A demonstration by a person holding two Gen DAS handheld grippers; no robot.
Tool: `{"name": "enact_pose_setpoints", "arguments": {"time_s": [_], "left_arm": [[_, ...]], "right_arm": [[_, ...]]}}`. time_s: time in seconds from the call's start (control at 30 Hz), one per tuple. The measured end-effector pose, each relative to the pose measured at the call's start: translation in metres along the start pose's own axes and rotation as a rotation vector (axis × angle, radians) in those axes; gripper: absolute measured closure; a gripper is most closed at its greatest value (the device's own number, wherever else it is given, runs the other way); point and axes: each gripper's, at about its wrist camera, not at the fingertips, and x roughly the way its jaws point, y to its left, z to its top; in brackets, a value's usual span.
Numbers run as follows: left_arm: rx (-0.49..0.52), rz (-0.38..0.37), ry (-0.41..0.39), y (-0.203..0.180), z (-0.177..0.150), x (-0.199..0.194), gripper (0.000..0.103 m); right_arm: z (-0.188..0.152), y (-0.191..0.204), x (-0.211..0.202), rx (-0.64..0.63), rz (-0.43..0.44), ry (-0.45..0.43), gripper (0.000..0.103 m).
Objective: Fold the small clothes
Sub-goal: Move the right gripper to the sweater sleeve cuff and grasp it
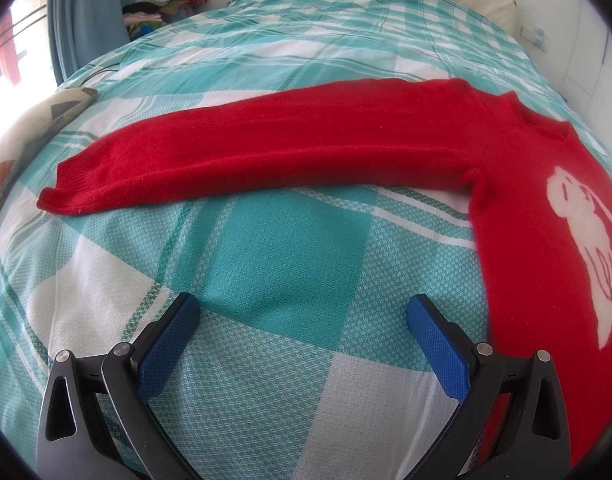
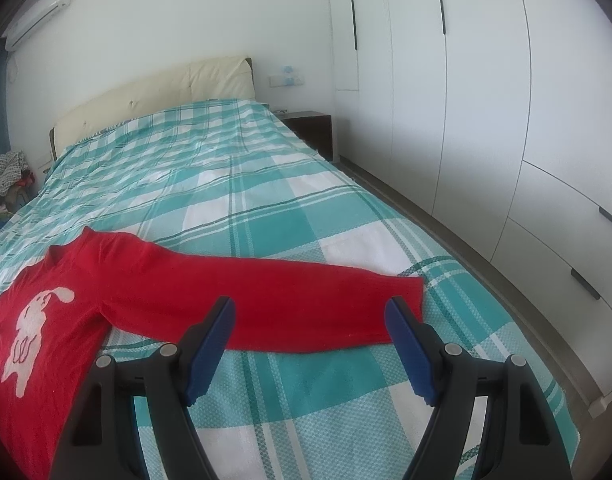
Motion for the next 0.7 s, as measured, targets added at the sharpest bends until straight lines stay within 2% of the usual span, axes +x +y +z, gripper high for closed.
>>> {"name": "enact_pose_setpoints", "arguments": {"time_s": [0.23,0.5,0.6,0.7], "left_arm": [[0.000,0.000,0.000,0.000,0.000,0.000,0.000],[0.000,0.000,0.000,0.000,0.000,0.000,0.000],[0.000,0.000,0.000,0.000,0.000,0.000,0.000],[0.000,0.001,0.000,0.000,0.000,0.000,0.000]], "right_arm": [[0.000,-0.010,-0.002,0.034,-0.016,-0.006,0.027],[0.002,-0.027,-0.006,0.113,0.015,-0.015,0.027],[0.005,-0.047,-0.001,0.192,0.100,0.022,0.027],[0.002,-0.081,0.002,0.356,0.212,0.070,0.027]]}}
